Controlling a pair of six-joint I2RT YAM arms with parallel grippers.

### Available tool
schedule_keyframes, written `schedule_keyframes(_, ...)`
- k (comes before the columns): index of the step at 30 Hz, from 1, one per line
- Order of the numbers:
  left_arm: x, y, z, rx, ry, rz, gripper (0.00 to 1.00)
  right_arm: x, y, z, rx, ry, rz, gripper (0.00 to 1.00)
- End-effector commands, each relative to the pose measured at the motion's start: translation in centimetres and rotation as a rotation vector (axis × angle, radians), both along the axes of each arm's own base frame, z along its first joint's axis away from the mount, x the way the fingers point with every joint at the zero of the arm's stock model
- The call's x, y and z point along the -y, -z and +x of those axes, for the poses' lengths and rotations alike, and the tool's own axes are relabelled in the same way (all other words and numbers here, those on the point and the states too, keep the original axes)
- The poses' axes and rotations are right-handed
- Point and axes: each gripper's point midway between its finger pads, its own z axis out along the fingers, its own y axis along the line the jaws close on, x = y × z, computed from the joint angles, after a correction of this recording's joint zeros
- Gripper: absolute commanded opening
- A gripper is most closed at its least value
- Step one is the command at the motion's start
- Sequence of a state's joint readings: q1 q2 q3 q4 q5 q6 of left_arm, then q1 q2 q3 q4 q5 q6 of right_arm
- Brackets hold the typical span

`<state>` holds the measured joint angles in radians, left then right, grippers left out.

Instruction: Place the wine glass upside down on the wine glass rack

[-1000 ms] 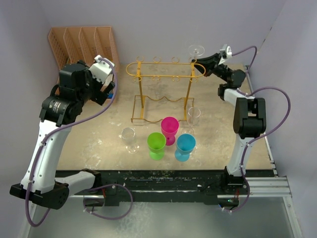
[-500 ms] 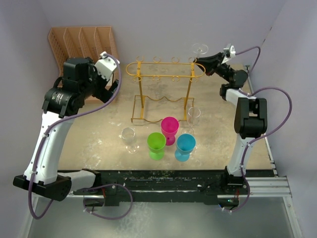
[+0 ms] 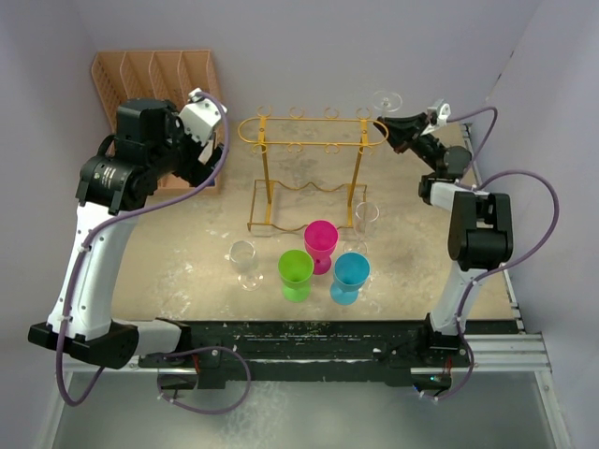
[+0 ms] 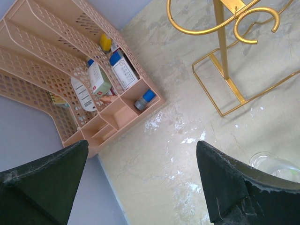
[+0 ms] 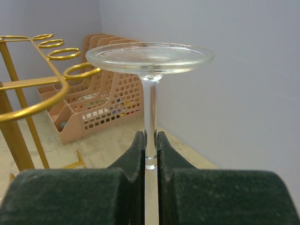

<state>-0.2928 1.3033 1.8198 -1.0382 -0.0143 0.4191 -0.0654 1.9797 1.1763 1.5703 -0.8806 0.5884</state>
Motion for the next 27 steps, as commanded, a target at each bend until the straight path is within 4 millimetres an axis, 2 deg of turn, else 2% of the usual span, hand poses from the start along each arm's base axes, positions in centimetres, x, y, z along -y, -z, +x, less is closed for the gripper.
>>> schedule_keyframes(1,-0.6,-1.3,-0.3,0.043,-0.026,-0.013,1.0,-0.2,-8.3,-5.1,0.54,0.074,-0.095,0.0)
schedule_keyframes(4,-0.9,-1.4,-0.6,0.058,-0.035,-0.011,1.0,-0.4,-8.4,-5.8,0.565,0.076,-0.123,0.0)
schedule_keyframes(6,-1.1,-1.6,-0.8,0.071,-0.041,-0.008,1.0,0.3,-8.7,-6.3,0.596,0.146,-0.124,0.0)
schedule_keyframes(8,-1.3,-1.7,-0.9,0.078,-0.049,-0.002,1.0,0.1,-8.5,-7.1,0.667,0.181,-0.189,0.0)
schedule_keyframes(13,-1.7,-1.8,-0.7,0.09,-0.057,0.017,1.0,0.1,-8.7,-7.5,0.739,0.207,-0.248,0.0)
schedule_keyframes(15,-1.6,-1.9,-0.6,0.092,-0.052,0.017,1.0,-0.2,-8.3,-7.3,0.748,0.194,-0.267,0.0)
schedule_keyframes(27,-1.1,-0.3,-0.3,0.043,-0.037,0.014,1.0,-1.2,-9.6,-5.0,0.766,0.093,-0.256,0.0)
